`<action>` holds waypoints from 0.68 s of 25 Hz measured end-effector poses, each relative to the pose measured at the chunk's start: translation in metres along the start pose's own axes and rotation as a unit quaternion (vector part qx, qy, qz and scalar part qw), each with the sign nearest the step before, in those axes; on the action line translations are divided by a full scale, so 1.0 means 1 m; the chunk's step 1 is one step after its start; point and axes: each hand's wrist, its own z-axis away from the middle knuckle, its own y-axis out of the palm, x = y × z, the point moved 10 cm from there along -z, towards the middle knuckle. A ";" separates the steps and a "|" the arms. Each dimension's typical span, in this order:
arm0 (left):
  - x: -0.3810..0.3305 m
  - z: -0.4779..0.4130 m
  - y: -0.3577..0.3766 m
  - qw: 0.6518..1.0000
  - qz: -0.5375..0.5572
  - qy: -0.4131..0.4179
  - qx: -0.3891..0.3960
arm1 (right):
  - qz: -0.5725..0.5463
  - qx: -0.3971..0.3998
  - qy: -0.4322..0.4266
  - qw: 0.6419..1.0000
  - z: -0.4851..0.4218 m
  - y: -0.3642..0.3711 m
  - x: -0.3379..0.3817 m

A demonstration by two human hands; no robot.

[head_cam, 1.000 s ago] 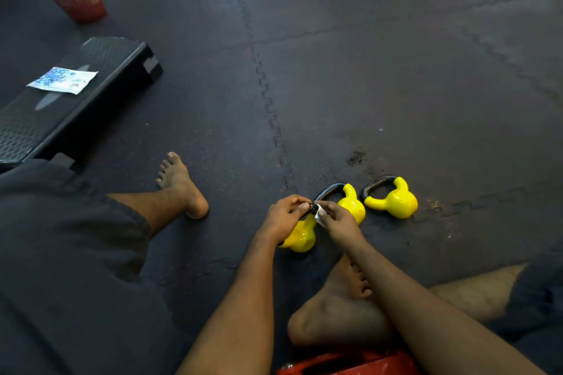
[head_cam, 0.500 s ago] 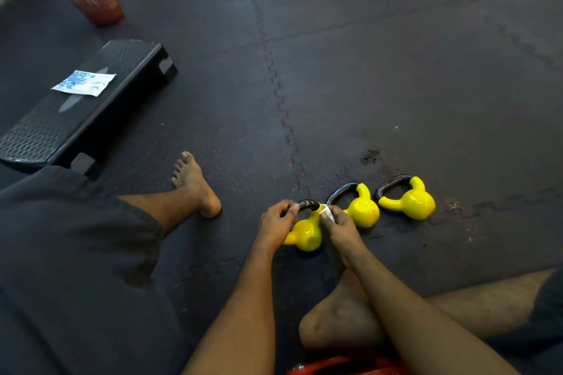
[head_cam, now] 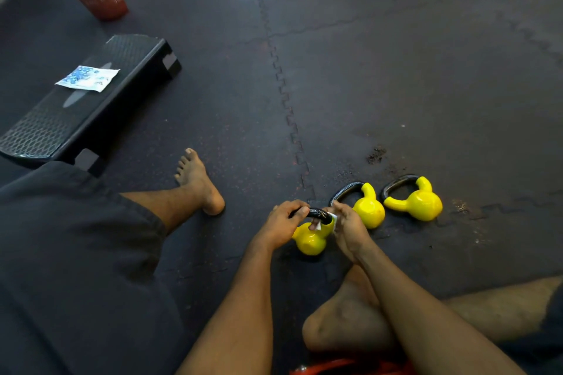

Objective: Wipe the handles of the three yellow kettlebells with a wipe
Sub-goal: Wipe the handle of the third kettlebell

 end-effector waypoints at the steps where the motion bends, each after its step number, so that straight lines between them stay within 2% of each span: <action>1: -0.006 -0.001 0.002 1.000 -0.010 0.005 0.002 | 0.012 -0.009 -0.001 1.000 -0.002 -0.002 -0.001; 4: -0.019 -0.003 0.000 0.999 -0.039 0.004 -0.036 | 0.041 -0.061 -0.019 0.997 -0.001 -0.010 -0.009; 8: -0.010 -0.006 -0.005 0.996 -0.050 -0.016 -0.076 | 0.079 -0.061 -0.022 0.995 0.008 -0.007 -0.011; 10: -0.008 -0.005 -0.003 0.997 -0.046 -0.011 -0.065 | 0.076 -0.030 -0.002 0.997 0.012 -0.003 -0.006; 14: -0.016 -0.005 0.008 0.998 -0.055 0.027 0.018 | 0.115 0.029 0.008 0.993 0.012 0.002 0.000; 17: -0.014 -0.010 0.010 0.998 -0.048 0.027 0.019 | 0.114 0.013 0.005 0.993 0.019 0.002 0.002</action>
